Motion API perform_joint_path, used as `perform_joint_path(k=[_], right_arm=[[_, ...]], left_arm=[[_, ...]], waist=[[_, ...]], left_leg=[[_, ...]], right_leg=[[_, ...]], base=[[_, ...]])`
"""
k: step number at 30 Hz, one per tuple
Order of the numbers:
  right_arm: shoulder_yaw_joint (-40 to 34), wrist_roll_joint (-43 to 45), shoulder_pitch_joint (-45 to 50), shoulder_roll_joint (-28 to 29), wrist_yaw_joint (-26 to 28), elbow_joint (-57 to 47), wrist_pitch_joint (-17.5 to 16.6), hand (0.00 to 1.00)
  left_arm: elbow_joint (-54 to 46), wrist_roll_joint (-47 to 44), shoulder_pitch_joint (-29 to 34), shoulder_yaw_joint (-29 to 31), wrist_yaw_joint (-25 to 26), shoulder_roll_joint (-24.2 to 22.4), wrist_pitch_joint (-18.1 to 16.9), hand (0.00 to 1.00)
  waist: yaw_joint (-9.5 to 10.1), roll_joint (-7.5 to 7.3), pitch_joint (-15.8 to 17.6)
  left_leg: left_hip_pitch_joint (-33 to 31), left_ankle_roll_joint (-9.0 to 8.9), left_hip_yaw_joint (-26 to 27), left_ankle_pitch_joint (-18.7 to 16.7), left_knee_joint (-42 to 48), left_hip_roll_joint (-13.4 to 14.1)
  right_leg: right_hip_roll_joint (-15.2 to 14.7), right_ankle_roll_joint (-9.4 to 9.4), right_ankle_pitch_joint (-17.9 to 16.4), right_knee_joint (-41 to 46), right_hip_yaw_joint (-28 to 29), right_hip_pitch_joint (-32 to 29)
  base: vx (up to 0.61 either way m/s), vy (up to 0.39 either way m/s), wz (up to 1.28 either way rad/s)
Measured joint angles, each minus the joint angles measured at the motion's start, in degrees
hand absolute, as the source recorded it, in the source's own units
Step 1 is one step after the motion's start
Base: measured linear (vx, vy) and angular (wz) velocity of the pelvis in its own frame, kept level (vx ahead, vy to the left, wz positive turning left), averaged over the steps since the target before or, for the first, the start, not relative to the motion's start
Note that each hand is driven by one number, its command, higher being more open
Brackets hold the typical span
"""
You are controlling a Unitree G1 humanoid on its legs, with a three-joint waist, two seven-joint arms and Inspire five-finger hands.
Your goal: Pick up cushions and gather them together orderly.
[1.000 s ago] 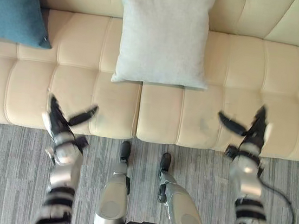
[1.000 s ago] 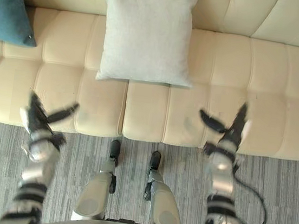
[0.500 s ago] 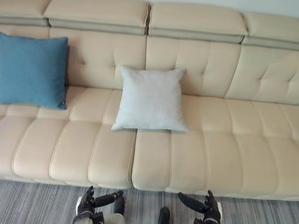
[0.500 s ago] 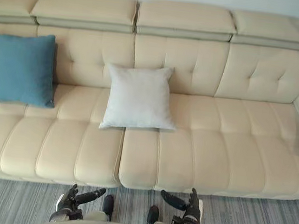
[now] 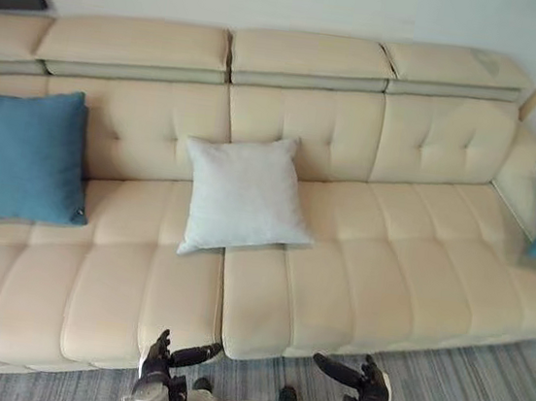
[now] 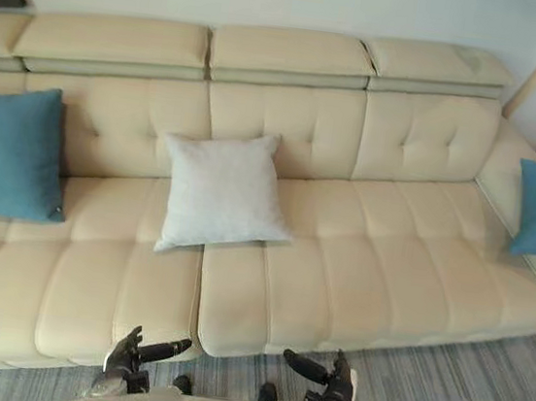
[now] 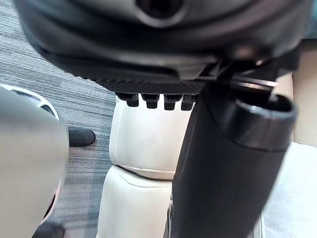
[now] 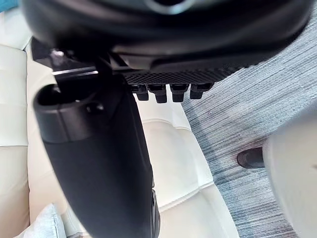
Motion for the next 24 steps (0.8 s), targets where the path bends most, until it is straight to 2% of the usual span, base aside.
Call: perform_joint_path(k=[2, 3, 4, 5, 6, 7, 8, 9, 10, 11, 12, 13, 14, 15, 16, 17, 18, 19, 20, 21, 22, 23, 24], right_arm=[[0.61, 0.01, -1.61, 0.23, -0.03, 0.35, 0.38, 1.0], [0.63, 0.01, -2.31, 0.73, -0.03, 0.42, 0.38, 1.0], [0.63, 0.02, -3.15, 1.41, -0.03, 0.53, 0.45, 1.0], [0.61, 0.03, -3.65, 1.72, -0.04, 0.53, 0.46, 1.0], [0.78, 0.05, -4.4, 1.85, 0.01, 0.7, 0.7, 1.0], [0.87, 0.05, -4.41, 1.89, 0.01, 0.72, 0.7, 1.0], [1.36, 0.05, -4.4, 1.9, 0.01, 1.37, 0.63, 1.0], [1.62, 0.05, -4.61, 1.95, 0.01, 1.95, 0.59, 1.0], [1.53, 0.05, -5.27, 1.77, 0.0, 2.29, 0.47, 1.0], [0.99, 0.09, -6.37, 0.24, -0.45, 2.45, 0.47, 1.0], [0.82, 0.09, -6.94, 0.04, -0.69, 2.78, 0.43, 1.0], [0.67, 0.16, -8.42, 0.18, -1.23, 2.82, 0.41, 1.0], [0.7, 0.19, -9.29, 0.06, -1.37, 3.09, 0.46, 1.0], [0.96, 0.2, -10.29, -0.36, -1.37, 3.61, 0.43, 1.0], [1.66, 0.22, -11.61, -1.6, -1.44, 3.98, 0.34, 1.0], [1.65, 0.26, -11.51, -2.0, -1.44, 4.12, 0.34, 1.0], [1.55, 0.28, -11.09, -2.57, -1.65, 5.23, 0.39, 1.0], [1.53, 0.3, -10.97, -2.74, -1.8, 5.53, 0.47, 1.0], [1.48, 0.63, -10.8, -3.15, -2.09, 6.18, 0.77, 1.0], [1.06, 1.23, -10.8, -3.16, -2.16, 6.17, 1.21, 1.0], [0.62, 1.26, -10.78, -3.06, -2.21, 6.19, 1.27, 1.0], [-0.07, 1.27, -10.72, -2.66, -2.4, 6.17, 1.42, 1.0], [-0.2, 1.27, -10.47, -2.72, -2.7, 6.02, 1.55, 1.0]], left_arm=[[0.47, 0.36, -0.79, -0.27, 0.15, 0.62, 0.2, 1.0], [0.54, 0.37, -1.32, -0.41, 0.18, 1.18, 0.41, 1.0], [0.17, 0.37, -2.03, -0.4, 0.22, 1.59, 0.46, 1.0], [-0.33, 0.4, -2.61, -0.42, 0.35, 1.3, 0.51, 1.0], [-0.54, 0.39, -3.56, -0.14, 0.52, 1.15, 0.53, 1.0], [-0.66, 0.39, -3.69, -0.13, 0.68, 1.21, 0.53, 1.0], [-1.01, 0.39, -3.68, -0.15, 0.89, 1.59, 0.54, 1.0], [-1.97, 0.39, -3.4, -0.03, 0.93, 2.36, 0.63, 1.0], [-2.15, 0.36, -3.55, 0.13, 0.95, 2.34, 0.67, 1.0], [-2.54, 0.32, -3.53, -0.06, 0.72, 1.27, 1.1, 1.0], [-2.9, 0.31, -3.24, -0.01, 0.8, 0.79, 1.04, 1.0], [-3.52, 0.3, -3.39, 0.01, 1.2, 1.35, 0.99, 1.0], [-3.51, 0.29, -3.81, 0.0, 1.66, 1.59, 1.02, 1.0], [-3.51, 0.28, -4.05, -0.15, 1.85, 1.7, 1.03, 1.0], [-3.27, 0.32, -4.05, -0.53, 1.84, 0.88, 1.09, 1.0], [-3.19, 0.33, -4.01, -0.94, 1.79, 0.43, 1.1, 1.0], [-2.88, 0.37, -3.85, -2.31, 1.65, 0.44, 1.11, 1.0], [-2.88, 0.37, -3.83, -2.66, 1.73, 0.46, 1.11, 1.0], [-2.88, 0.39, -3.45, -3.23, 1.79, 0.45, 1.1, 1.0], [-2.93, 0.43, -3.87, -3.34, 1.74, 0.55, 1.13, 1.0], [-2.9, 0.41, -3.98, -3.33, 1.7, 0.68, 1.14, 1.0], [-3.04, 0.4, -4.17, -3.16, 1.77, 0.84, 1.14, 1.0], [-3.12, 0.42, -4.31, -3.07, 1.9, 1.15, 1.14, 1.0]], waist=[[0.32, -0.52, 1.02], [0.29, -0.97, 1.63], [0.36, -1.65, 2.25], [0.24, -1.53, 2.8], [0.98, -1.03, 3.66], [1.07, -1.16, 3.7], [1.12, -2.03, 3.36], [1.53, -4.24, 2.46], [1.79, -4.06, 2.89], [3.02, -2.25, 2.5], [3.36, -2.37, 2.85], [3.85, -3.75, 3.95], [3.97, -4.16, 4.6], [4.16, -3.61, 4.78], [4.13, -0.74, 5.71], [4.07, -0.07, 5.88], [3.65, 0.97, 6.15], [3.57, 1.44, 6.22], [3.12, 1.81, 6.3], [2.74, 1.45, 6.51], [2.59, 1.23, 6.65], [2.52, 1.08, 6.78], [2.58, 0.09, 7.35]], left_leg=[[1.0, 0.38, 3.13, -0.55, 0.79, 0.48], [0.19, 0.72, 3.78, -1.34, 2.75, 0.81], [-1.75, 1.25, 4.71, -2.42, 6.03, 1.49], [-3.88, 1.93, 5.52, -3.27, 9.02, 2.53], [-5.32, 2.06, 5.46, -4.84, 11.88, 4.08], [-5.77, 2.15, 5.1, -5.37, 13.07, 4.39], [-6.97, 1.75, 3.98, -6.26, 15.81, 4.64], [-9.24, 1.19, 3.34, -6.96, 19.63, 4.33], [-10.06, 1.17, 3.26, -7.01, 20.88, 4.77], [-11.69, 2.12, 2.07, -6.24, 18.83, 3.56], [-11.3, 1.65, 2.0, -4.73, 17.09, 3.68], [-11.78, 1.3, 2.98, -3.36, 16.87, 2.56], [-12.26, 1.21, 3.04, -3.21, 17.37, 2.27], [-13.47, 0.74, 3.04, -2.89, 17.75, 2.55], [-13.96, 0.64, 1.43, -1.59, 16.55, 4.0], [-13.73, 0.55, 0.7, -0.87, 15.61, 4.11], [-13.57, 0.04, -0.94, 1.62, 13.57, 4.16], [-13.54, -0.16, -1.41, 2.32, 13.0, 4.18], [-14.01, -0.49, -2.63, 5.4, 10.84, 4.1], [-14.72, -0.56, -3.46, 6.15, 9.99, 3.92], [-15.4, -0.24, -3.67, 5.14, 11.52, 3.82], [-16.01, 0.18, -3.62, 1.91, 15.57, 3.34], [-16.02, 0.97, -3.61, -2.1, 20.2, 2.67]], right_leg=[[0.2, 0.69, -0.18, 2.2, 2.59, -1.26], [0.09, 1.87, -0.32, 3.13, 2.5, -2.1], [-0.25, 3.71, -0.93, 4.08, 2.12, -3.05], [-1.3, 4.37, -3.82, 7.53, -1.77, -4.65], [-4.62, 0.37, -8.7, 24.3, -8.82, -9.1], [-5.91, 0.59, -9.61, 29.72, -9.74, -9.52], [-8.73, 1.79, -10.64, 38.76, -9.98, -8.97], [-10.27, 4.36, -11.03, 41.35, -8.96, -9.15], [-9.8, 4.39, -11.05, 41.71, -9.74, -9.46], [-7.05, 6.07, -12.21, 34.88, -9.18, -7.61], [-6.44, 5.15, -13.74, 33.15, -8.5, -6.72], [-7.24, 2.14, -17.17, 31.53, -7.71, -5.63], [-6.99, 1.25, -18.71, 28.65, -7.38, -4.63], [-5.7, 0.82, -19.43, 23.42, -6.82, -3.37], [-3.28, 0.04, -17.05, 18.72, -7.5, -1.57], [-3.0, -0.13, -16.53, 18.18, -7.79, -1.29], [-2.46, -0.37, -16.31, 18.28, -9.65, -1.14], [-2.4, -0.46, -16.32, 18.48, -10.34, -1.17], [-2.2, -1.09, -16.04, 18.71, -12.16, -1.79], [-2.57, -1.85, -15.63, 18.6, -13.71, -2.36], [-2.84, -2.0, -15.54, 18.78, -14.15, -2.69], [-3.76, -2.2, -15.37, 19.36, -14.78, -3.14], [-4.95, -2.15, -15.3, 20.12, -15.03, -3.43]], base=[[0.0, 0.03, -0.64], [-0.06, -0.003, -0.45], [-0.11, -0.025, -0.23], [-0.13, -0.016, -0.19], [-0.12, -0.01, -0.03], [-0.09, -0.036, 0.09], [-0.06, -0.124, 0.24], [-0.04, -0.167, 0.19], [-0.1, -0.171, 0.04], [-0.08, -0.09, -0.13], [-0.15, -0.1, -0.13], [-0.09, -0.092, -0.12], [-0.17, -0.154, -0.14], [-0.19, -0.148, -0.06], [-0.2, -0.109, -0.01], [-0.23, -0.068, 0.38], [-0.18, -0.028, 0.42], [-0.21, -0.04, 0.65], [-0.17, -0.022, 0.57], [-0.16, -0.009, 0.56], [-0.1, 0.014, 0.41], [-0.06, 0.038, 0.28], [-0.05, 0.047, 0.21]])
